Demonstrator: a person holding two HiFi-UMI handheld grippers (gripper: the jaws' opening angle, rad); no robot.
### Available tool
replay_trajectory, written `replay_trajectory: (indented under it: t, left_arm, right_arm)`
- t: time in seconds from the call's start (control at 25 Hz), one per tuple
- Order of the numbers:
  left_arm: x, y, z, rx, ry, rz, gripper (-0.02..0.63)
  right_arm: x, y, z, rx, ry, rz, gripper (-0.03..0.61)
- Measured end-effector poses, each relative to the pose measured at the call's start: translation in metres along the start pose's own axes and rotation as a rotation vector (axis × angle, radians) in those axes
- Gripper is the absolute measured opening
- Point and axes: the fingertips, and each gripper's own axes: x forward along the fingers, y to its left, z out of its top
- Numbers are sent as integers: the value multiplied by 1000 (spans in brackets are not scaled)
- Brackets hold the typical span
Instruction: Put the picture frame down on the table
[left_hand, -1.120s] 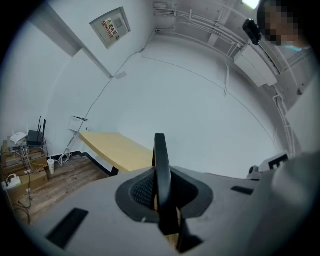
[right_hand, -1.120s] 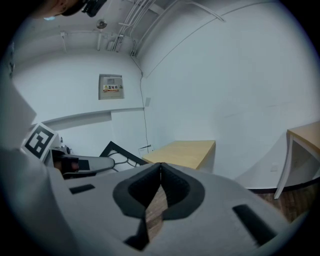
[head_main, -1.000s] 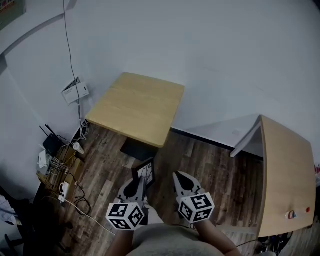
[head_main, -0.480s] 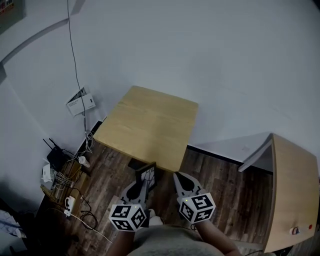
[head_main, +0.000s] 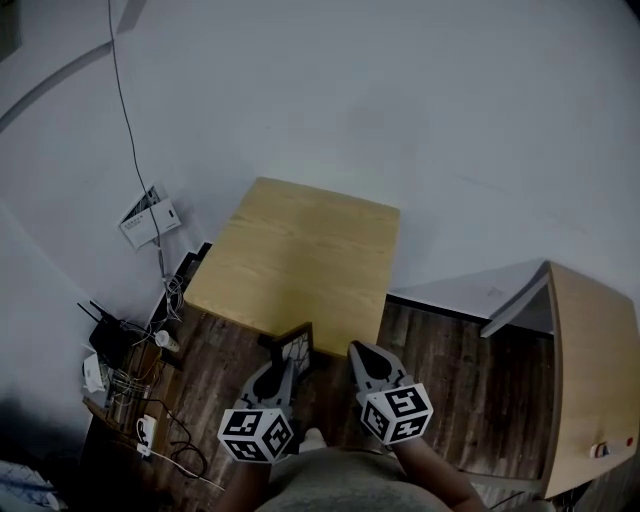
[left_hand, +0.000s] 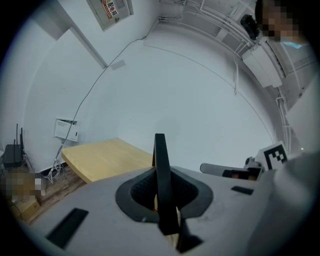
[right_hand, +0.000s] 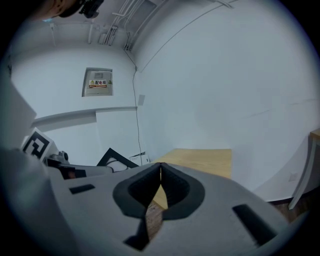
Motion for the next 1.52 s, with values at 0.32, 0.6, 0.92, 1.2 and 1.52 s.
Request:
replay_trajectory:
  t: [0.32, 0.6, 0.92, 1.2, 1.52]
  left_arm:
    - [28, 22, 14, -18, 12, -24, 38]
    - [62, 30, 16, -26, 33, -29, 38]
    - [120, 54, 18, -69, 55, 11, 38]
    - [172, 69, 23, -115, 62, 47, 38]
    - [224, 87, 17, -178, 93, 87, 38]
  right_arm:
    - [23, -8, -2, 4, 24, -38, 0]
    - [46, -23, -4, 9, 52, -32, 0]
    - [102, -56, 11, -8, 63, 13, 0]
    - [151, -84, 28, -11, 85, 60, 0]
    - [191, -108, 28, -12, 141, 100, 0]
